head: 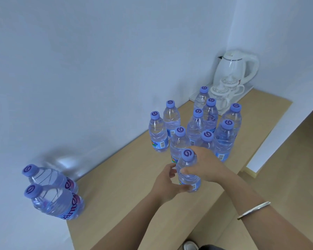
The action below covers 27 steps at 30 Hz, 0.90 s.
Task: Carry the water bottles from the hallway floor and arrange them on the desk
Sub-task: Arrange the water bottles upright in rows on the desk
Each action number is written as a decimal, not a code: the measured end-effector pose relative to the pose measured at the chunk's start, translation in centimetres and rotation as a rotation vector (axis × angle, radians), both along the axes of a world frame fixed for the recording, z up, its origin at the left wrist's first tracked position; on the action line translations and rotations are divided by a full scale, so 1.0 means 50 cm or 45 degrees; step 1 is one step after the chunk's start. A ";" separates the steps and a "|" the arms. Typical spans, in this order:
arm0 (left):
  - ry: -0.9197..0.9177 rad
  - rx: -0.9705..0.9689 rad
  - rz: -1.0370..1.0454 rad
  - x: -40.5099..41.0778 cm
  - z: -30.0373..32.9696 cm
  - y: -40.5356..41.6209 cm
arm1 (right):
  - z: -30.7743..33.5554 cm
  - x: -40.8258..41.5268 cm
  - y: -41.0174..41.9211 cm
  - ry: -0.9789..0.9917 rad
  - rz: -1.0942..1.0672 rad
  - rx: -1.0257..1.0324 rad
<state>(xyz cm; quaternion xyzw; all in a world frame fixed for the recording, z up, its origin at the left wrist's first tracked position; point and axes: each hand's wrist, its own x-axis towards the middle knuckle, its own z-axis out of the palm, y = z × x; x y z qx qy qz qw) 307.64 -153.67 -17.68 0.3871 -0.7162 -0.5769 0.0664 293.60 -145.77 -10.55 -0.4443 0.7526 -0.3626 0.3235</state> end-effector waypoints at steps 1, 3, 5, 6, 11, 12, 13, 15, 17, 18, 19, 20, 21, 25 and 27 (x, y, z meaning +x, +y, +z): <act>-0.011 0.023 -0.014 0.006 0.000 -0.004 | 0.004 0.002 -0.003 -0.006 0.023 0.003; -0.032 0.071 -0.008 0.024 0.002 -0.014 | 0.018 0.003 -0.009 -0.016 0.106 -0.004; -0.039 0.141 0.027 0.050 0.006 -0.025 | 0.041 0.007 -0.016 -0.028 0.226 -0.034; -0.038 0.176 0.029 0.064 0.009 -0.030 | 0.056 0.009 -0.021 -0.036 0.286 -0.054; 0.094 0.426 -0.148 0.144 0.041 -0.042 | 0.156 0.027 -0.054 -0.120 0.598 -0.140; 0.141 0.506 -0.163 0.160 0.049 -0.041 | 0.176 0.031 -0.062 -0.151 0.664 -0.164; 0.184 0.580 -0.172 0.174 0.057 -0.038 | 0.193 0.034 -0.069 -0.180 0.733 -0.182; 0.265 0.673 -0.201 0.193 0.073 -0.030 | 0.214 0.041 -0.085 -0.274 0.849 -0.201; 0.352 0.696 -0.240 0.202 0.086 -0.023 | 0.224 0.054 -0.103 -0.431 0.927 -0.184; 0.388 0.695 -0.239 0.205 0.091 -0.020 | 0.226 0.060 -0.114 -0.487 0.945 -0.186; 0.409 0.696 -0.208 0.207 0.095 -0.018 | 0.227 0.067 -0.124 -0.515 0.954 -0.197; 0.425 0.699 -0.155 0.208 0.100 -0.016 | 0.227 0.074 -0.133 -0.524 0.962 -0.211; 0.451 0.697 -0.090 0.210 0.102 -0.015 | 0.227 0.081 -0.141 -0.527 0.970 -0.221; 0.565 0.587 0.131 0.221 0.097 -0.003 | 0.225 0.111 -0.171 -0.426 0.956 -0.246; 0.582 0.536 0.267 0.227 0.093 0.000 | 0.225 0.126 -0.179 -0.371 0.928 -0.256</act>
